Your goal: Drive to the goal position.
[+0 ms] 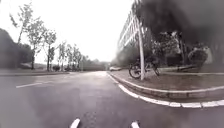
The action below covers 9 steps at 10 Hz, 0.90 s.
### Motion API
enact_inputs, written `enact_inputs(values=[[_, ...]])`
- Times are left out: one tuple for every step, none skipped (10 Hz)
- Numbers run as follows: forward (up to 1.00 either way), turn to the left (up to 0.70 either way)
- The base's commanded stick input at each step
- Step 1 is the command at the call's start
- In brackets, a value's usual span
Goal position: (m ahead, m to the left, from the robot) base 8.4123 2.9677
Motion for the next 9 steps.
enact_inputs(values=[[0.70, 0.00], [0.70, 0.00], [0.70, 0.00], [0.70, 0.00], [0.70, 0.00], [0.70, 0.00], [0.70, 0.00], [0.70, 0.00], [0.70, 0.00]])
